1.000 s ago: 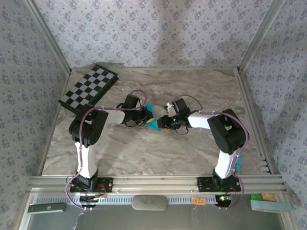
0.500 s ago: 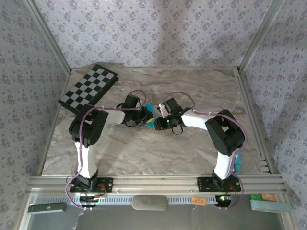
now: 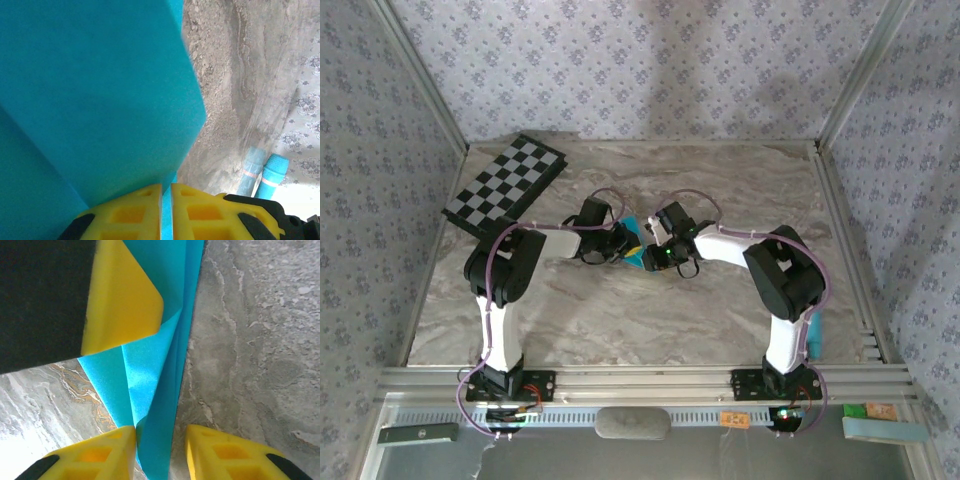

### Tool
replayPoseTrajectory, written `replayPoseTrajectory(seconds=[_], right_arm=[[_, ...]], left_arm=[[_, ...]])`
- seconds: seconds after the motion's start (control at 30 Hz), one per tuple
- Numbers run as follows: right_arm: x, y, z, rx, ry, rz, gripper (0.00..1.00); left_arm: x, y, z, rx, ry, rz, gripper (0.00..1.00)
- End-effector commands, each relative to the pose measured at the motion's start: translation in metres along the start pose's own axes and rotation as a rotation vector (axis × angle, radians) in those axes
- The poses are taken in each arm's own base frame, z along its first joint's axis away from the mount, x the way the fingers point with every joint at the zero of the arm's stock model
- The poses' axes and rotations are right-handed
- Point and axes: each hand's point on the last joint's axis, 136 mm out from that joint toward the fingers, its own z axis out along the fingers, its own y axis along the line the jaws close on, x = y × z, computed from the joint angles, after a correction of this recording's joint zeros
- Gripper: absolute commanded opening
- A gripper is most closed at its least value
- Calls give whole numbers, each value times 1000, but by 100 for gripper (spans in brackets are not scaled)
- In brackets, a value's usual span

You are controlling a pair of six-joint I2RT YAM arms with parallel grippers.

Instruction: Fold a paper plane with a square sheet of paper (pick it up from the middle)

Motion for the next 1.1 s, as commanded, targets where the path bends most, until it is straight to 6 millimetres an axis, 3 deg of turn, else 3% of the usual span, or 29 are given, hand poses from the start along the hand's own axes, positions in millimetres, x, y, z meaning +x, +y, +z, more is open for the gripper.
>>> replayPoseTrajectory(seconds=[0.0, 0.47, 1.07], right_arm=[[19, -14, 15, 60, 80, -3, 31], [23, -16, 20, 49, 108, 30, 23], [20, -15, 18, -42, 105, 104, 18]], left_arm=[[0, -5, 2, 6, 5, 3, 13], [-4, -28, -9, 59, -5, 33, 16], [-13, -23, -15, 43, -25, 67, 16]])
